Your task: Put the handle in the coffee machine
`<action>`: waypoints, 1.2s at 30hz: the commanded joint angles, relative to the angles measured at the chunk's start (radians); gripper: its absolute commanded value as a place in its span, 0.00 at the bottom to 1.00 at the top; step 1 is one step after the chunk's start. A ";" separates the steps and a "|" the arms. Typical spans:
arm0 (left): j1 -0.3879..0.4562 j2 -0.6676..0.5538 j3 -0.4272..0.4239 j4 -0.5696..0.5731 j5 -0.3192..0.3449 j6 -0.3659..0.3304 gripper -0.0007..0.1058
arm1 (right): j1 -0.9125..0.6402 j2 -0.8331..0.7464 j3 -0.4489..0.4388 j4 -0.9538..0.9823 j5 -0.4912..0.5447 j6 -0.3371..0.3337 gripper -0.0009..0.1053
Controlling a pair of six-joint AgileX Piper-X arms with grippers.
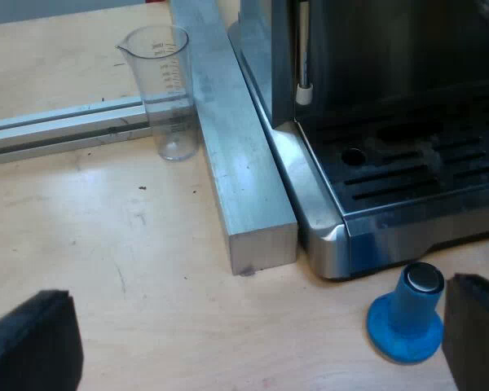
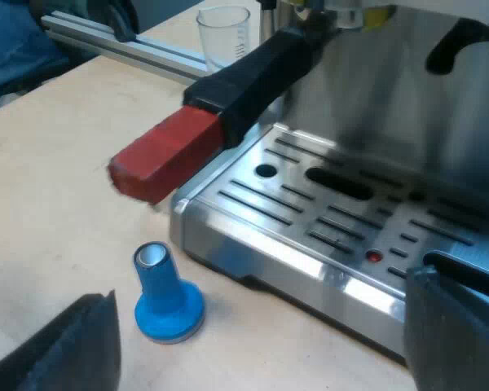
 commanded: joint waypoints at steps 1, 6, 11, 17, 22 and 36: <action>-0.018 -0.140 -0.002 -0.014 -0.016 -0.004 0.86 | -0.004 -0.009 -0.043 0.065 -0.020 0.002 0.69; -0.027 -0.140 -0.002 -0.014 -0.016 -0.004 0.86 | -0.026 -0.009 -0.106 0.181 -0.038 0.015 0.69; -0.047 -0.140 -0.002 -0.014 -0.016 -0.004 0.86 | -0.140 -0.009 -0.165 0.211 -0.180 0.039 0.69; -0.058 -0.140 -0.002 -0.014 -0.016 -0.004 0.86 | -0.303 -0.009 -0.196 0.214 -0.276 0.039 0.69; -0.058 -0.140 -0.002 -0.014 -0.016 -0.004 0.86 | -0.428 -0.009 -0.214 0.214 -0.413 0.046 0.69; -0.058 -0.145 0.000 -0.019 -0.016 -0.004 0.86 | -0.629 -0.136 -0.279 0.417 -0.453 0.004 0.69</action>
